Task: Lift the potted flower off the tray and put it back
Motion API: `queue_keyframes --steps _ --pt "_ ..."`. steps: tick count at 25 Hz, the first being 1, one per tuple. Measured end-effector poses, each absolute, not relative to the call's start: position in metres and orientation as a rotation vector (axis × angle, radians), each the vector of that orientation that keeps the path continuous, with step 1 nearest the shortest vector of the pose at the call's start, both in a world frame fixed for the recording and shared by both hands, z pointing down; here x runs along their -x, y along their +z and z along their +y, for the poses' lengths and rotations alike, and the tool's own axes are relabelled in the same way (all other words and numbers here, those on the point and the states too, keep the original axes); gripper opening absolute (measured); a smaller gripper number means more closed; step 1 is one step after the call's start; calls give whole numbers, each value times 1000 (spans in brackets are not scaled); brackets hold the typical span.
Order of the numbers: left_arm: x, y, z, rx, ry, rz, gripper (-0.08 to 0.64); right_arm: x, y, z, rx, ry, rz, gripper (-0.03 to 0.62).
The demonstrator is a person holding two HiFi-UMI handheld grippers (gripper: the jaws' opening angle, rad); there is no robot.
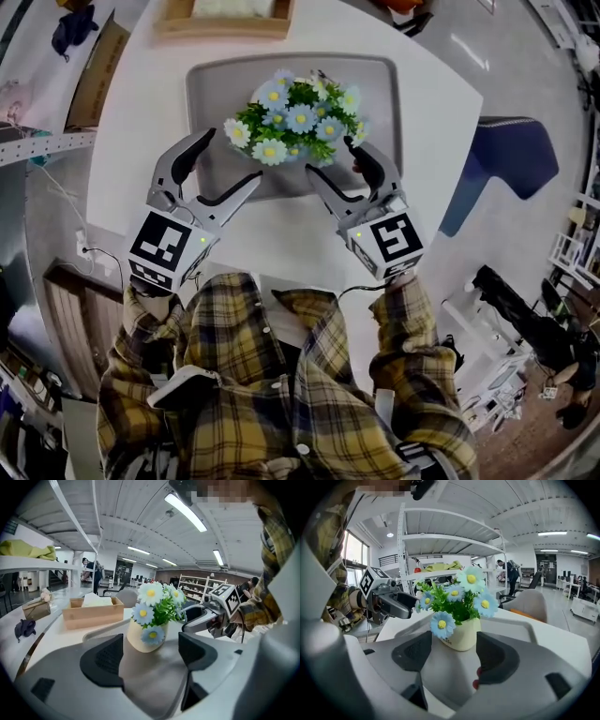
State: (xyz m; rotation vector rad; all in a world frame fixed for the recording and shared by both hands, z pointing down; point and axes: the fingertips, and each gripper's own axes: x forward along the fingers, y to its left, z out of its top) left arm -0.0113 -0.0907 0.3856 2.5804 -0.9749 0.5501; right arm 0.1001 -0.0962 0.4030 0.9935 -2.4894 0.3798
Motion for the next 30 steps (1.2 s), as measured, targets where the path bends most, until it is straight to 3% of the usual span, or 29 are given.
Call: queue_keyframes --steps 11,30 --pt "-2 418 -122 -2658 617 -894 368 -92 420 -121 -862 328 -2549 322" --pt "-25 423 -141 -2723 616 -844 367 -74 422 -142 -745 288 -2661 325"
